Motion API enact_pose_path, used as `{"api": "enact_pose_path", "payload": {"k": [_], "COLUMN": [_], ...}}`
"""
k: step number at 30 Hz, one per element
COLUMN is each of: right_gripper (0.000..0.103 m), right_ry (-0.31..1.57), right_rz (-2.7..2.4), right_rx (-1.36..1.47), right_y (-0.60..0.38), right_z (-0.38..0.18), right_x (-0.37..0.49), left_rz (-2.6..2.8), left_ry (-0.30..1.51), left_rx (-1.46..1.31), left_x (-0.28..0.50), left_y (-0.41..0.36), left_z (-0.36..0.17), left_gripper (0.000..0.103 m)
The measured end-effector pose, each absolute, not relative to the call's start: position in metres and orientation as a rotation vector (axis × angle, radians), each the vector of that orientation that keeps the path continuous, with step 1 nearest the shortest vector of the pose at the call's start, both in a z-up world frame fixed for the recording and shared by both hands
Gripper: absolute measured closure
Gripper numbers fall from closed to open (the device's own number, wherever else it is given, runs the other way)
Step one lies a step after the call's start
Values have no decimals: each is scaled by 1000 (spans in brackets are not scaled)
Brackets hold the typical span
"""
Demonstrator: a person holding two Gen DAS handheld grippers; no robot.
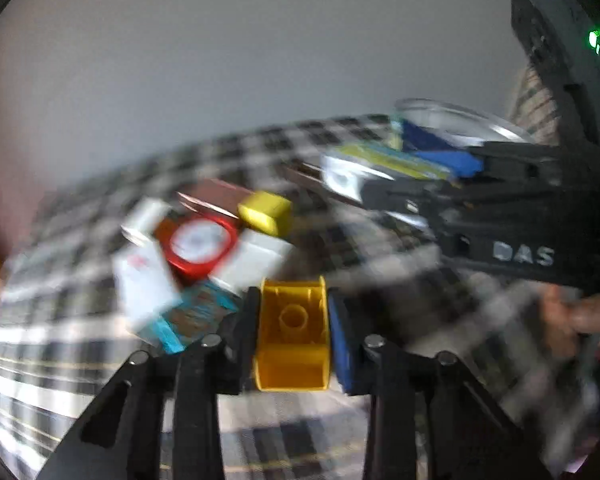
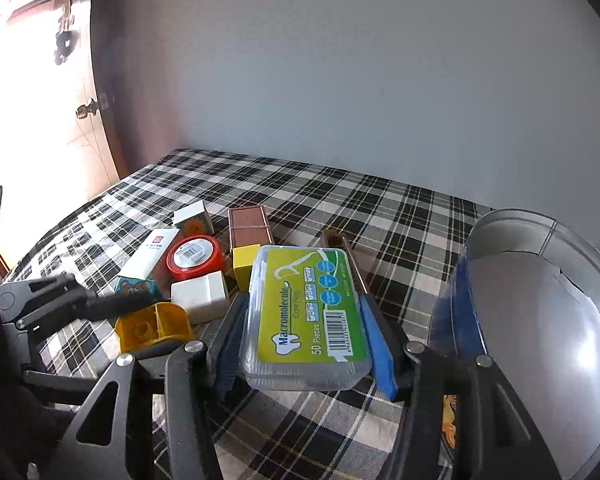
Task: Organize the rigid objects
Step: 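Grasp the yellow Duplo brick with the left tool while the right tool lifts the green case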
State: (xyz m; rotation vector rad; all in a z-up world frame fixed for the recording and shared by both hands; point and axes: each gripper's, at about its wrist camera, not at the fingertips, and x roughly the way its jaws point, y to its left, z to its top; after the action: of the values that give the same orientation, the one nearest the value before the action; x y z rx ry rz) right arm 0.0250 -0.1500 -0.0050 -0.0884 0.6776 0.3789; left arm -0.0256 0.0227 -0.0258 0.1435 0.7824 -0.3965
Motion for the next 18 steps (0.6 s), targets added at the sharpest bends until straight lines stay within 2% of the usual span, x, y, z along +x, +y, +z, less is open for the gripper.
{"api": "enact_pose_path", "payload": {"k": [8, 14, 18], "right_gripper": [47, 47, 47], "right_ry": [678, 662, 625], "right_rz": [365, 350, 357], "right_rx": [-87, -94, -69], "right_y": [-150, -152, -156], "right_z": [-6, -4, 4], "right_x": [25, 25, 20], "left_rz": [-390, -348, -324], "left_ry": [888, 882, 818], "left_rx": [135, 117, 62], "left_x": [-19, -19, -26], "left_y": [21, 20, 25], "left_z": [-40, -38, -29], "left_gripper": [70, 72, 73]}}
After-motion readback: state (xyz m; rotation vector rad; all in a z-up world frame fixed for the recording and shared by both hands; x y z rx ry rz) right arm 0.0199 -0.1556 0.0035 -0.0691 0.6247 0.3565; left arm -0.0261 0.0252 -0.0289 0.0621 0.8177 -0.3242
